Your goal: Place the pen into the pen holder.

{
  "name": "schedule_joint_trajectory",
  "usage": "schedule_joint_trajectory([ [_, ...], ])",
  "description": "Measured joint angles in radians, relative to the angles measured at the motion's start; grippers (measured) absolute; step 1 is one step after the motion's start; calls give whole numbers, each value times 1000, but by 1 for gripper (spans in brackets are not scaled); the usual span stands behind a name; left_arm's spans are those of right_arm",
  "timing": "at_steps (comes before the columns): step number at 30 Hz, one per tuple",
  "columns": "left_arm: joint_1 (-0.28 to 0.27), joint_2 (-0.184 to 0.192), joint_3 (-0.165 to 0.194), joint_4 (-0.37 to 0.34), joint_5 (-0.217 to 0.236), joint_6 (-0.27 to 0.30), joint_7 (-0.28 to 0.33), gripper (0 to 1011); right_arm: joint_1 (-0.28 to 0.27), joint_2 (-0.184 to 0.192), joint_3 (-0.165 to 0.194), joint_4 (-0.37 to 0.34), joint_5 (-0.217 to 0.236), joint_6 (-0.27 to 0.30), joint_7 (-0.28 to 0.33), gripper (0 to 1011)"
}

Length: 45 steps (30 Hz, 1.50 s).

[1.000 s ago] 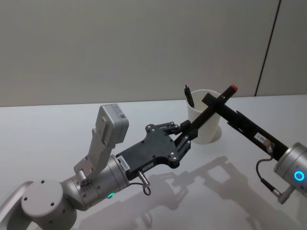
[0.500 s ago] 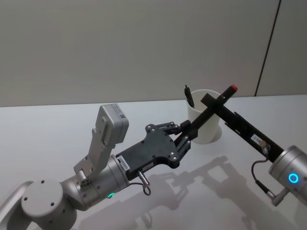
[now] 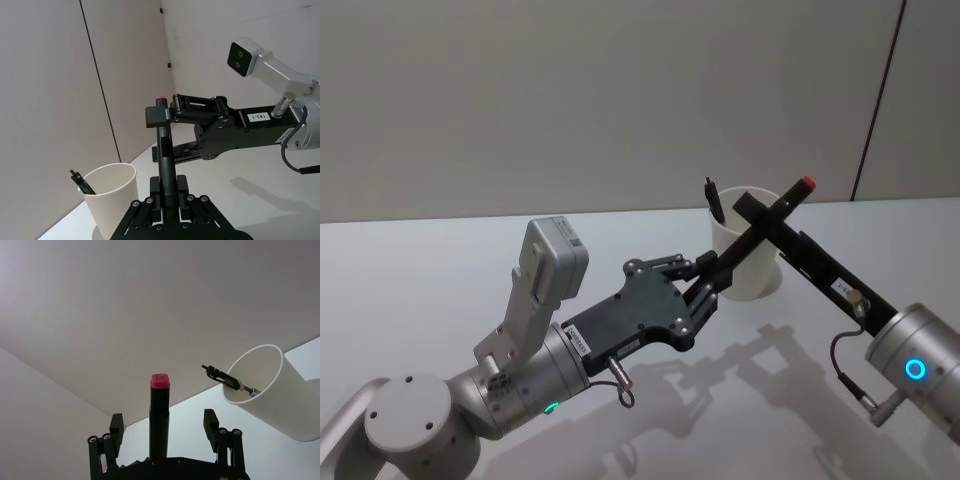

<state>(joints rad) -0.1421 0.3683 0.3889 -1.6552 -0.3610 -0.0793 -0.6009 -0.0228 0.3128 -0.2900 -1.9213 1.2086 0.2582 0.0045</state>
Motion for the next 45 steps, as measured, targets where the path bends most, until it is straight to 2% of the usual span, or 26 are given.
schedule_joint_trajectory([
  [45,0,0,0,0,0,0,0,189,0,48,-11,-15,41,-21,26,1001],
])
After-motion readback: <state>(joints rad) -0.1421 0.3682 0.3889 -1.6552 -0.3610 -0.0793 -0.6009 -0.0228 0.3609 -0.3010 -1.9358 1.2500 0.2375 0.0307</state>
